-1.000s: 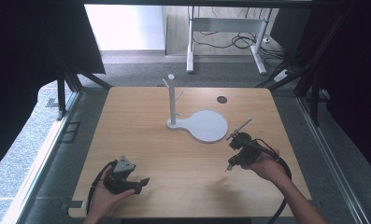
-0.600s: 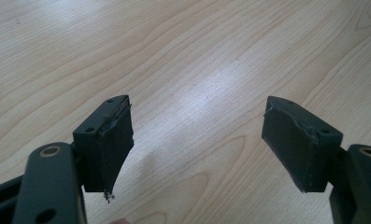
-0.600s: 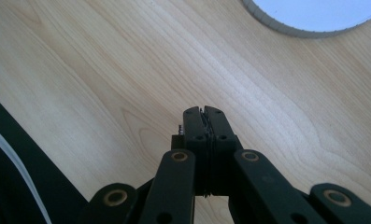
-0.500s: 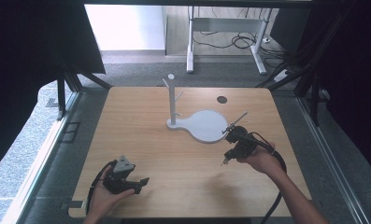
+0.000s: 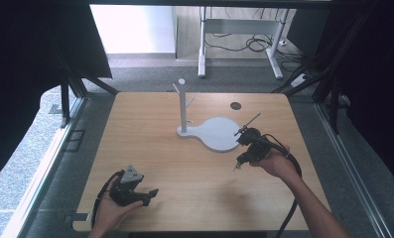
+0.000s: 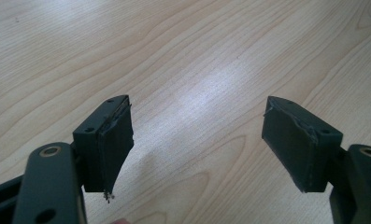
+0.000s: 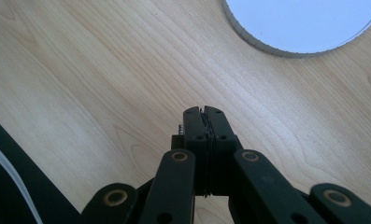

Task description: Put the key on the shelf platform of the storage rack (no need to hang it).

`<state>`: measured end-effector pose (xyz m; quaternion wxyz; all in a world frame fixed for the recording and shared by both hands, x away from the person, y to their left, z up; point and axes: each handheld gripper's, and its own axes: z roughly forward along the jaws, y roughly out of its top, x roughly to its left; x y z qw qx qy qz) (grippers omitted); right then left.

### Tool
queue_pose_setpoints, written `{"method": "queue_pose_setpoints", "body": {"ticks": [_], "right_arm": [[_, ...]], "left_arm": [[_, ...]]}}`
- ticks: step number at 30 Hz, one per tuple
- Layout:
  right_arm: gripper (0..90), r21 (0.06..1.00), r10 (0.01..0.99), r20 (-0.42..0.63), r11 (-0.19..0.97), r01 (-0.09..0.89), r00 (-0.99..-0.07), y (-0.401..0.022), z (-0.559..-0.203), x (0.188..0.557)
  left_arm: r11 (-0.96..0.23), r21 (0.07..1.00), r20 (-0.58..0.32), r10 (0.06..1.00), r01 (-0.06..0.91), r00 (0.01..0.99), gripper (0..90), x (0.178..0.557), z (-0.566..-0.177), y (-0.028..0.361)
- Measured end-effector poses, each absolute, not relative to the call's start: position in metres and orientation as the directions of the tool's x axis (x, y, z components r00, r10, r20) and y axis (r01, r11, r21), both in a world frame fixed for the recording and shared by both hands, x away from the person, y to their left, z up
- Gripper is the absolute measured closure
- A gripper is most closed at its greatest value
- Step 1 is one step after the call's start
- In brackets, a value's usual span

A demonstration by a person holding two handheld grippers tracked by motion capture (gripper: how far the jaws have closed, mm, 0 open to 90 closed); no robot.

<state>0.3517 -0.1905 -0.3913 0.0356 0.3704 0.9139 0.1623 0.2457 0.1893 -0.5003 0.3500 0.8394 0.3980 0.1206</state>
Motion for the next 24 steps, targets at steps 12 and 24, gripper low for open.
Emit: {"method": "queue_pose_setpoints", "body": {"ticks": [12, 24], "right_arm": [[89.1, 0.315, 0.68, 0.058, 0.682, 0.66, -0.731, -0.187, -0.391, 0.362], [89.2, 0.318, 0.676, 0.056, 0.685, 0.655, -0.735, -0.179, -0.391, 0.374]], "left_arm": [[-0.437, 0.682, -0.077, 0.755, 0.587, 0.651, 25.1, 0.246, -0.501, 0.189], [-0.438, 0.681, -0.077, 0.754, 0.587, 0.652, 25.1, 0.246, -0.5, 0.19]]}}
